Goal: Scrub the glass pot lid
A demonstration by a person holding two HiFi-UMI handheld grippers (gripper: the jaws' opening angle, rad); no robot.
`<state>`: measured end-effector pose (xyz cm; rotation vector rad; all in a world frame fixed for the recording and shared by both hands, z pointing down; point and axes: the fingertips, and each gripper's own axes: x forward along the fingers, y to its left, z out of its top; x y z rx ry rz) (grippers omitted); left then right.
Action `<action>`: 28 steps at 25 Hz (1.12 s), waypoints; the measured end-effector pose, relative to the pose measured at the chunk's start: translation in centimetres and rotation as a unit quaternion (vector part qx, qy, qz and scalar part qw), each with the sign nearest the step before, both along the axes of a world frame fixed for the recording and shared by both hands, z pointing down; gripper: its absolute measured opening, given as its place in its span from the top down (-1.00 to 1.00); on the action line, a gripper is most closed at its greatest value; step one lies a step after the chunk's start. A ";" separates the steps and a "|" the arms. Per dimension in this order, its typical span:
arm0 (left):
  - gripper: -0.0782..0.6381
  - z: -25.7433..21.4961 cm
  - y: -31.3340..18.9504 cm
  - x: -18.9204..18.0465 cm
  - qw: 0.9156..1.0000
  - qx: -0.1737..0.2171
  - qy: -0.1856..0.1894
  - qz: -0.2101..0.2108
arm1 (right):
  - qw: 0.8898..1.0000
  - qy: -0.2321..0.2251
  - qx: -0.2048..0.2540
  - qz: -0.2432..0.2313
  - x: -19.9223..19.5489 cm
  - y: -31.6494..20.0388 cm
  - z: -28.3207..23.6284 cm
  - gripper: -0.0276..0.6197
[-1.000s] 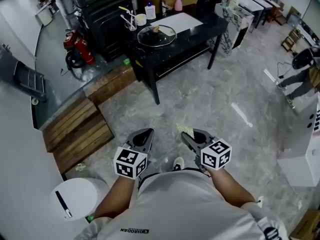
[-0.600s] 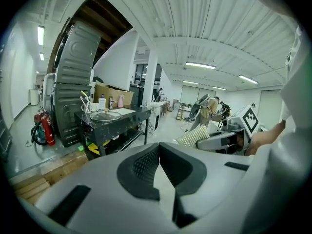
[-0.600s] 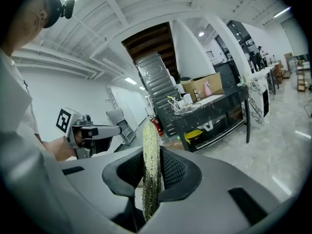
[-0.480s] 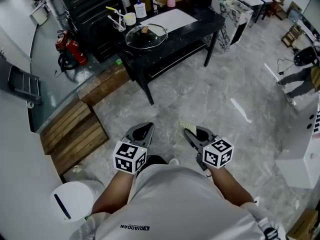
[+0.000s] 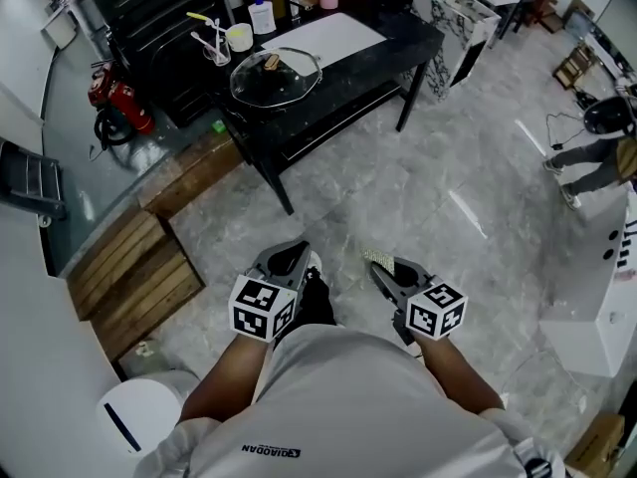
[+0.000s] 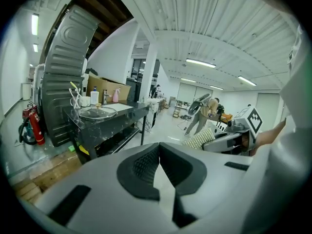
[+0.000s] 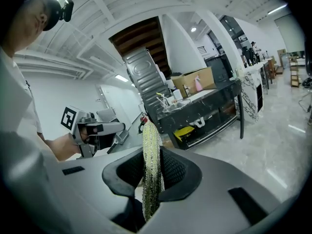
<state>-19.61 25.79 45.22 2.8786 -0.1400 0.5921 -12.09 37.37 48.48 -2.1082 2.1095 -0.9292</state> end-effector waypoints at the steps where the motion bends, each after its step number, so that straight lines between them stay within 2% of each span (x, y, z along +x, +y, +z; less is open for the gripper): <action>1: 0.74 0.1 -1.2 0.7 1.000 0.000 -0.001 -0.001 | 1.000 0.001 0.001 -0.001 0.7 -1.1 -0.1 0.66; 11: 0.74 -2.1 -16.2 9.5 1.000 0.015 0.010 -0.012 | 1.000 -0.002 0.011 -0.014 9.7 -15.9 -1.9 0.66; 16: 0.74 -2.6 -23.3 13.1 0.999 0.023 0.018 -0.012 | 1.000 0.010 0.012 -0.025 12.8 -23.2 -2.5 0.66; 22: 0.74 -2.5 -29.9 15.8 0.999 0.033 0.011 -0.016 | 0.998 0.034 0.010 -0.042 15.0 -30.0 -3.0 0.66; 28: 0.74 -2.0 -33.6 16.8 0.999 0.030 0.010 -0.023 | 0.997 0.049 0.004 -0.066 16.4 -34.6 -3.5 0.66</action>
